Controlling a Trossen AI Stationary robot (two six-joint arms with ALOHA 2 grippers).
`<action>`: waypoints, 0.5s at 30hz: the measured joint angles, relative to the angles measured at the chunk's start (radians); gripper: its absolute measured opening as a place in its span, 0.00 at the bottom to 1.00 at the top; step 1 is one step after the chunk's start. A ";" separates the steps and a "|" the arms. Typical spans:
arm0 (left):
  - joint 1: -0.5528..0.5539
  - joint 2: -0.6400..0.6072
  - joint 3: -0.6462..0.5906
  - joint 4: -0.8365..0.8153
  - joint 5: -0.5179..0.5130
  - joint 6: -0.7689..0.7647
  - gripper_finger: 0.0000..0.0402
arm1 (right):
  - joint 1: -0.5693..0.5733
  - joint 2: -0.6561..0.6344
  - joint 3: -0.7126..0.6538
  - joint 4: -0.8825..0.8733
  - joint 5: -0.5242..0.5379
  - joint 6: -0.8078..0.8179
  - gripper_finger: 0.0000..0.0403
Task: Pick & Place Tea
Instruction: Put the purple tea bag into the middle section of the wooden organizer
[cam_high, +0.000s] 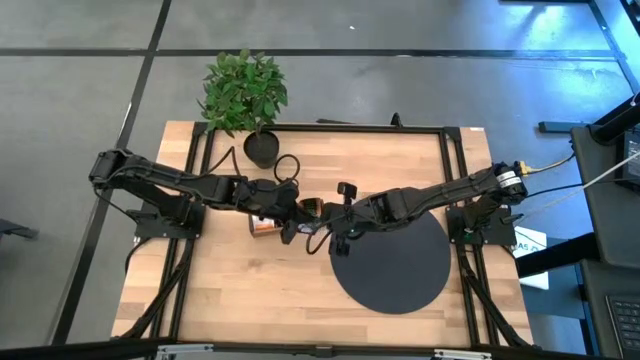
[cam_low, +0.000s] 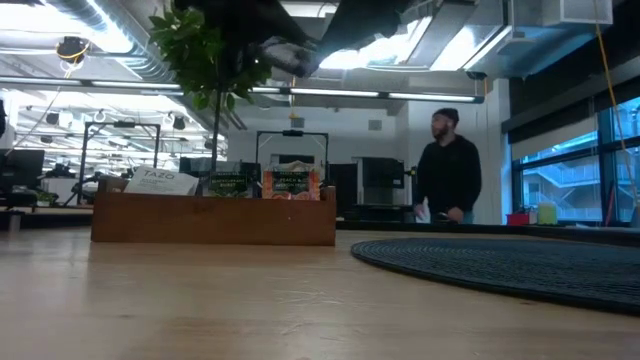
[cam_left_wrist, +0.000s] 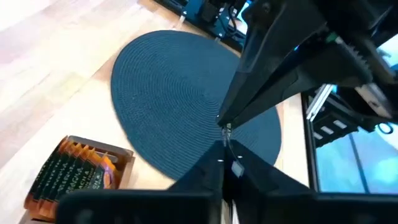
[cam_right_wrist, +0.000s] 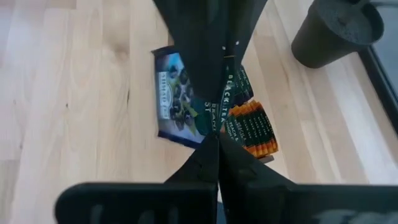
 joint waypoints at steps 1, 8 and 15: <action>0.000 0.000 0.000 -0.004 0.000 0.008 0.03 | 0.000 0.000 0.000 0.001 0.000 -0.006 0.01; -0.008 -0.032 0.000 -0.031 -0.023 0.108 0.01 | -0.004 -0.001 0.000 0.002 0.003 -0.005 0.12; -0.084 -0.169 -0.024 -0.154 -0.190 0.163 0.01 | -0.040 -0.077 0.000 -0.100 -0.045 0.059 0.34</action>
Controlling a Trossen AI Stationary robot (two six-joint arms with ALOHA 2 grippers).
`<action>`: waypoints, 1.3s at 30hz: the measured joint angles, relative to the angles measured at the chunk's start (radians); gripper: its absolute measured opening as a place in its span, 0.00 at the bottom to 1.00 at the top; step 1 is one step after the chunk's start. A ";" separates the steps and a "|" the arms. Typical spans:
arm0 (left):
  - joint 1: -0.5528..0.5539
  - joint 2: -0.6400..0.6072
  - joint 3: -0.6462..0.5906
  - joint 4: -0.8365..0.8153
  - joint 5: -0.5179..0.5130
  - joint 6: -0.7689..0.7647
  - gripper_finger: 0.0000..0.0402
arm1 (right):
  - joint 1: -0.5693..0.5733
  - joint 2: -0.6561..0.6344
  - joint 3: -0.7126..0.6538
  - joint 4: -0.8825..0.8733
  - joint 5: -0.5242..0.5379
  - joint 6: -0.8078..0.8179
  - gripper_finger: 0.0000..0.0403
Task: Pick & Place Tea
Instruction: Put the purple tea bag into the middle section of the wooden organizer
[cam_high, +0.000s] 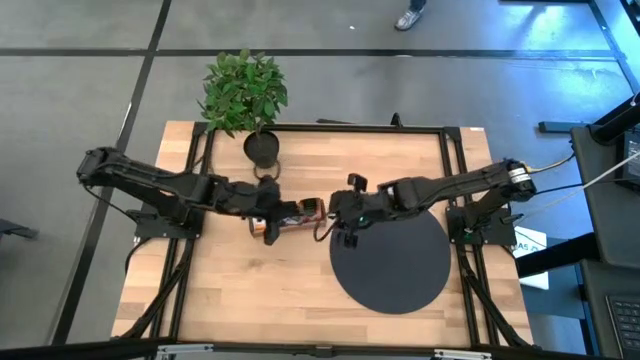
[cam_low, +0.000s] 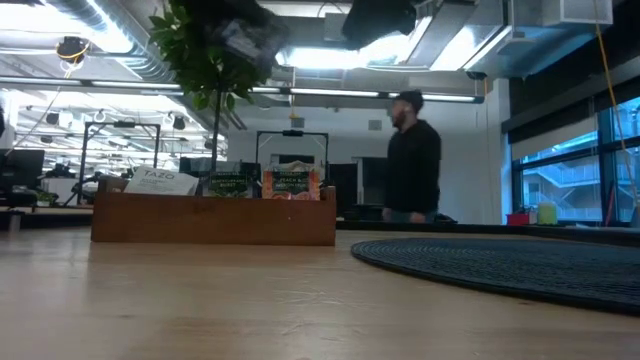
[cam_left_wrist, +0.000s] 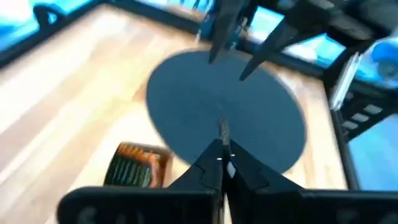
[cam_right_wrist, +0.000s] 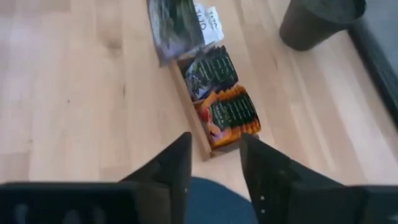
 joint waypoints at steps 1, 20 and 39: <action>-0.015 -0.020 -0.019 0.021 -0.028 0.001 0.01 | -0.011 -0.011 0.000 -0.002 -0.032 0.000 0.36; -0.157 -0.116 -0.339 0.597 -0.207 0.148 0.01 | -0.162 0.032 0.000 0.476 -0.496 -0.172 0.40; -0.154 -0.116 -0.339 0.601 -0.214 0.167 0.01 | -0.162 0.098 0.000 0.515 -0.518 -0.143 0.29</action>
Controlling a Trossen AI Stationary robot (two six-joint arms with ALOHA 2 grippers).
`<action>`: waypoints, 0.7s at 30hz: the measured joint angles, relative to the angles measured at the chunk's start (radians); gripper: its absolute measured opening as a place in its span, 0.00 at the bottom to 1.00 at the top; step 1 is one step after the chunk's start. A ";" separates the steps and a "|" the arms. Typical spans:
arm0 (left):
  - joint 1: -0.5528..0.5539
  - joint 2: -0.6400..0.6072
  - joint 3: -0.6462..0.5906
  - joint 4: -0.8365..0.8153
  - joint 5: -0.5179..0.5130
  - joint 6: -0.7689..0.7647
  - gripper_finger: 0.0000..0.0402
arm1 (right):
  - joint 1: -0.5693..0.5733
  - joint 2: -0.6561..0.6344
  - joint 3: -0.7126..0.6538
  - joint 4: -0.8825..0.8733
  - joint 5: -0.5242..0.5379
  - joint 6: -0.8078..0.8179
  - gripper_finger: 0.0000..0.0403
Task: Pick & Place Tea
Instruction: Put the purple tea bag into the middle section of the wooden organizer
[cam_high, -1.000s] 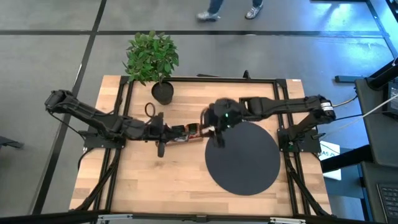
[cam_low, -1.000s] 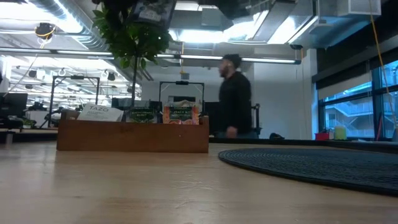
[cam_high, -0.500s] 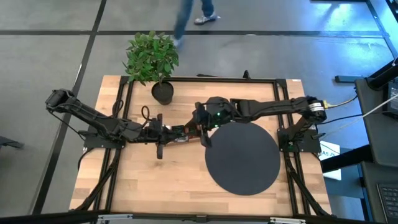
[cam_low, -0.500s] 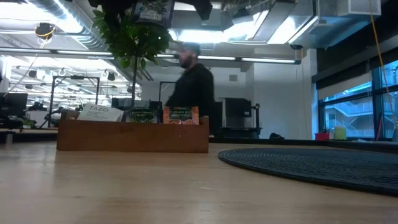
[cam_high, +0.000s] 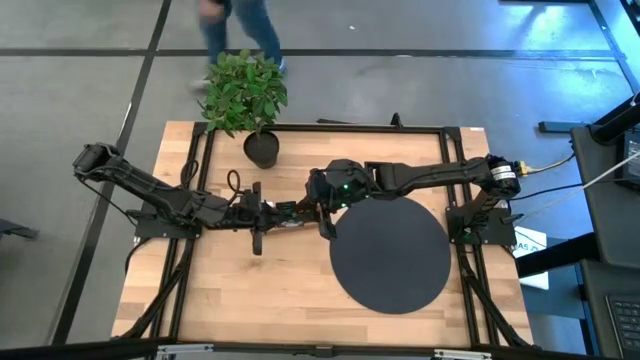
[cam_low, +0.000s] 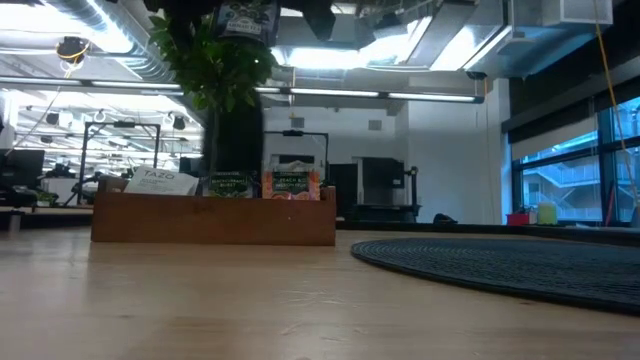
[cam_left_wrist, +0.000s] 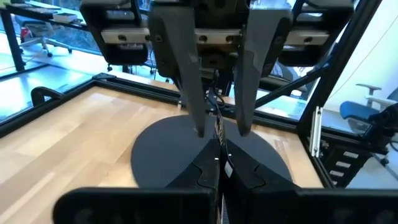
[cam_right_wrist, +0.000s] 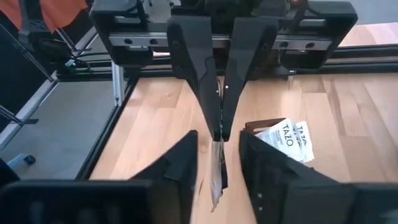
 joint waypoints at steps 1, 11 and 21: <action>0.000 0.000 0.000 0.007 0.000 0.000 0.01 | 0.000 0.000 0.000 -0.001 -0.012 0.000 0.25; 0.000 0.000 0.000 0.039 0.011 0.000 0.01 | 0.000 0.003 0.000 -0.002 -0.024 -0.001 0.02; -0.001 -0.005 0.000 0.033 0.011 0.046 0.01 | 0.000 0.004 0.000 -0.004 -0.021 -0.004 0.01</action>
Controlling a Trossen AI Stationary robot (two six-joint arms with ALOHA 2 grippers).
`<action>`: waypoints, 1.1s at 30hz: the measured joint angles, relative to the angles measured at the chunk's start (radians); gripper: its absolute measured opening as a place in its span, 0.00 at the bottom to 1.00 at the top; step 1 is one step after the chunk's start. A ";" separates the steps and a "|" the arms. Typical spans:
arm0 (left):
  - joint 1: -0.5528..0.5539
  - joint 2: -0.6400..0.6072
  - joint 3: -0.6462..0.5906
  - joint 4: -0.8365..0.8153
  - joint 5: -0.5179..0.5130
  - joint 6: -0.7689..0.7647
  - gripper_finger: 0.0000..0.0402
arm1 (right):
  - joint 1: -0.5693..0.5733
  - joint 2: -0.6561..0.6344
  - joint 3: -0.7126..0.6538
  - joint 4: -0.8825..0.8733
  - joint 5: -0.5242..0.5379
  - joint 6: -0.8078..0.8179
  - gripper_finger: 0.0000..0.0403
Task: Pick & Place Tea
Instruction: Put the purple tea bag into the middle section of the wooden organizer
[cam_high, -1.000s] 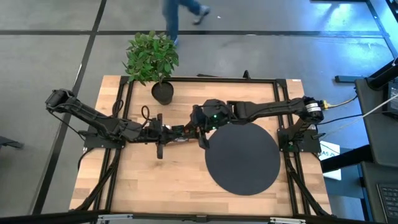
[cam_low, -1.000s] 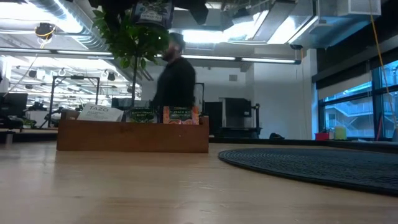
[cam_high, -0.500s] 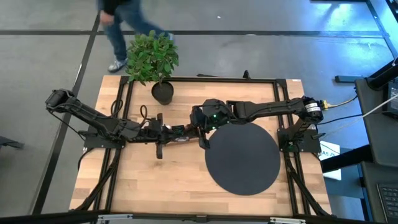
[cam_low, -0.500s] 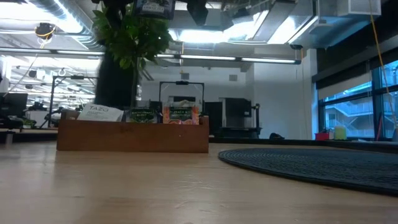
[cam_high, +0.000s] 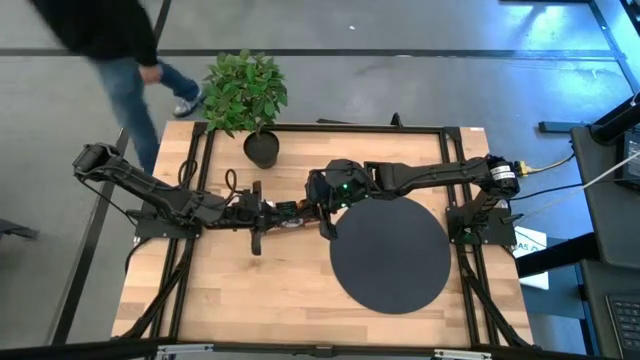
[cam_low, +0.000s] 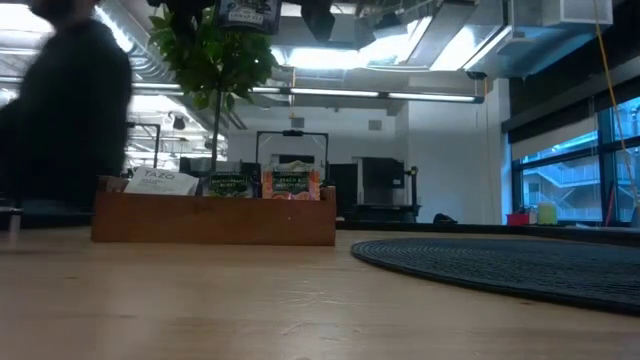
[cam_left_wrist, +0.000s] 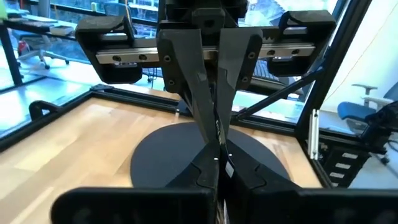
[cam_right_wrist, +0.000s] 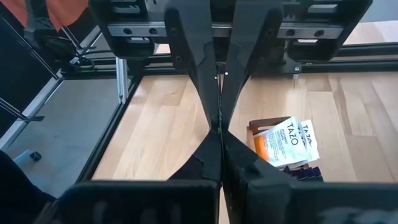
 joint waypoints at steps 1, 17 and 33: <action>0.000 -0.004 0.000 -0.003 0.000 0.010 0.02 | 0.000 0.000 0.000 0.000 0.001 0.000 0.01; 0.000 -0.272 0.000 -0.253 0.094 -0.113 0.02 | -0.018 0.058 0.000 0.013 0.056 -0.077 0.00; 0.000 -0.289 0.000 -0.279 0.079 -0.128 0.03 | -0.029 0.294 0.000 0.086 0.166 -0.206 0.01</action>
